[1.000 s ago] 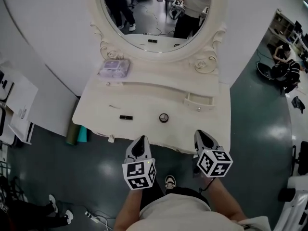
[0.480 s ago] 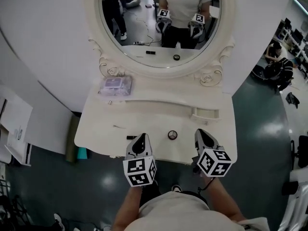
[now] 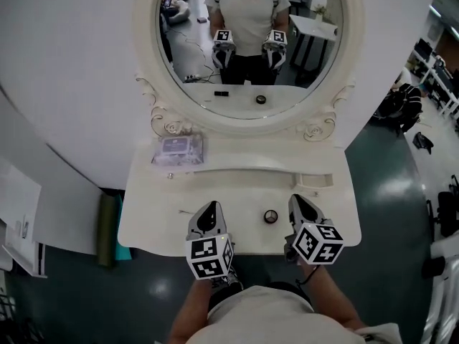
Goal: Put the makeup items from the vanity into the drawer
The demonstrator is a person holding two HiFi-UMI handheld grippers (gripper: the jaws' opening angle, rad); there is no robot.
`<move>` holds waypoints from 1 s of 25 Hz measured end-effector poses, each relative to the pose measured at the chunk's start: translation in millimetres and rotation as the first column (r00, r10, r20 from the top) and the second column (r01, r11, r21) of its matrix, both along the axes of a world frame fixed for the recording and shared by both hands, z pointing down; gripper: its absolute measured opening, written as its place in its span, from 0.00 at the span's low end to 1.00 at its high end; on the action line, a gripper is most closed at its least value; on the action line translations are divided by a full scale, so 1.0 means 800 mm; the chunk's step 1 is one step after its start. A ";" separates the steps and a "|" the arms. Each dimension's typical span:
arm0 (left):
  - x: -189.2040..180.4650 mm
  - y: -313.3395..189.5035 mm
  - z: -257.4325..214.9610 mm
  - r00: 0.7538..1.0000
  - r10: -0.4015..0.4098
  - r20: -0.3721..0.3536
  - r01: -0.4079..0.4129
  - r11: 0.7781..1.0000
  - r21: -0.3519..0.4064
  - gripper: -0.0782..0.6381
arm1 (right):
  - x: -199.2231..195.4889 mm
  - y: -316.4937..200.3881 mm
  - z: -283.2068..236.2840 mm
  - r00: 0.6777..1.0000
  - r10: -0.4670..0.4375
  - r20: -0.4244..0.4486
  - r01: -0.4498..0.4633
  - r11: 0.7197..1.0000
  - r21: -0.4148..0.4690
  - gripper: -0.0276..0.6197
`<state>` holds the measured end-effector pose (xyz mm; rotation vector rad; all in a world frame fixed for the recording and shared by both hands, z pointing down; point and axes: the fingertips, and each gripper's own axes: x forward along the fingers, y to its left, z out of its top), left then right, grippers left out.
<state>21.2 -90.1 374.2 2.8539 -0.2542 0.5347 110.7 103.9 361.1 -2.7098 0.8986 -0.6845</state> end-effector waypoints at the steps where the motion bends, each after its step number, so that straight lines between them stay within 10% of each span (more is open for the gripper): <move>1: 0.002 -0.006 0.000 1.000 0.009 -0.001 -0.009 1.000 0.001 0.12 | 0.000 -0.005 -0.001 1.000 0.009 -0.002 -0.009 1.000 0.000 0.07; 25: 0.058 0.013 0.054 0.983 0.147 0.108 -0.143 0.989 -0.045 0.12 | 0.033 0.003 0.052 0.991 0.080 0.108 -0.078 0.997 -0.019 0.07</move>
